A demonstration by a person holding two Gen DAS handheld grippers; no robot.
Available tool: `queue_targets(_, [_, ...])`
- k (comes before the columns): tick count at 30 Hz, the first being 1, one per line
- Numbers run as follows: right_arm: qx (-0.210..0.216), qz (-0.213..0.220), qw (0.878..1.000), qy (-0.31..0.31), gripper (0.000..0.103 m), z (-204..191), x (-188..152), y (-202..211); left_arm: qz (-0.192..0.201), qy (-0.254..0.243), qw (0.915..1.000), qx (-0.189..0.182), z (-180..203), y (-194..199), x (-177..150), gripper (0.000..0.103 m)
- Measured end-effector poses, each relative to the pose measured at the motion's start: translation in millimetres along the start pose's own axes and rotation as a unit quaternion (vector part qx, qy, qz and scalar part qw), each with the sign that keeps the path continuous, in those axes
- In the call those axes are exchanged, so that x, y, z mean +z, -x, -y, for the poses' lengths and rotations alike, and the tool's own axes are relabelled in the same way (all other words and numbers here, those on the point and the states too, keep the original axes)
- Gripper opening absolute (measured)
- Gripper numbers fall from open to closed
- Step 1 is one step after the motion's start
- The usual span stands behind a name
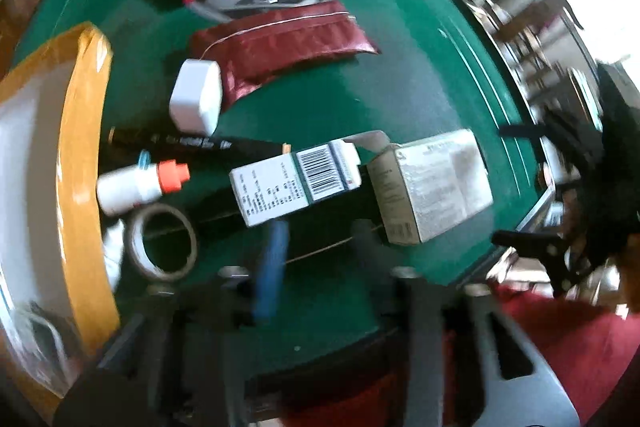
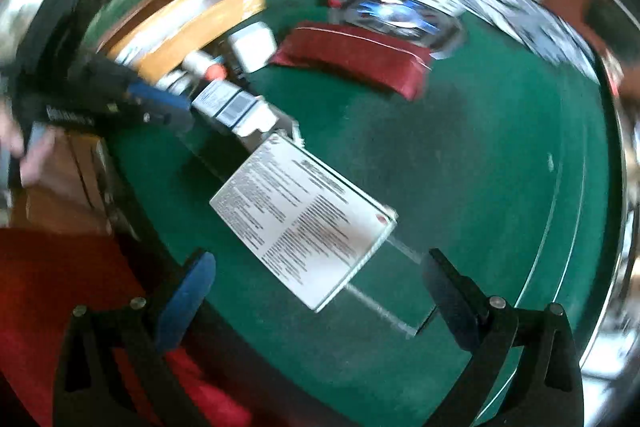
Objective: Organize objects
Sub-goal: 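Grasp the blue-and-white medicine box with the left gripper while the right grasps the green-and-white box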
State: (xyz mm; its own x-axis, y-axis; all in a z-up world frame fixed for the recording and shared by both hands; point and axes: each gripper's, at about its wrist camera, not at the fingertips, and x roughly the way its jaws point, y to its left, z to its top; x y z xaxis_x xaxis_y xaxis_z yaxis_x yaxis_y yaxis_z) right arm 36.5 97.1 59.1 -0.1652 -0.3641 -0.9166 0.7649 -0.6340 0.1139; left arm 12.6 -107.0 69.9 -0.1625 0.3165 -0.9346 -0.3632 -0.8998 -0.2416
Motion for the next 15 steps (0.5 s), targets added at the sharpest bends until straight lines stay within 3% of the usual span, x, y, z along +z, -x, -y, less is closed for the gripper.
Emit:
queue_targets(1, [-0.002, -0.005, 1.0, 0.025, 0.103, -4.6, 3.0, -3.6, 0.0, -0.027, 0.9996, 0.006, 2.2, 2.7, 3.4, 0.063])
queue_targets(2, [-0.005, -0.009, 0.999, 0.05, 0.103, -10.6, 4.7, -6.7, 0.0, -0.042, 0.9991, 0.009, 4.0, 3.2, 5.5, 0.065])
queue_targets(9, [-0.053, -0.038, 0.984, 0.165, 0.103, -27.6, 14.9, -42.6, -0.048, -0.138, 0.9892, 0.012, 8.4, -27.5, 35.6, 0.066])
queue_targets(11, [-0.052, -0.04, 0.984, 0.167, 0.103, -25.3, 18.8, -45.1, -0.042, -0.163, 0.9853, 0.027, 11.0, -33.6, 39.7, 0.068])
queue_targets(15, [-0.041, -0.04, 0.987, 0.15, 0.103, -10.9, 27.3, -52.0, -0.058, -0.176, 0.9825, 0.023, 11.5, -36.5, 44.7, 0.068])
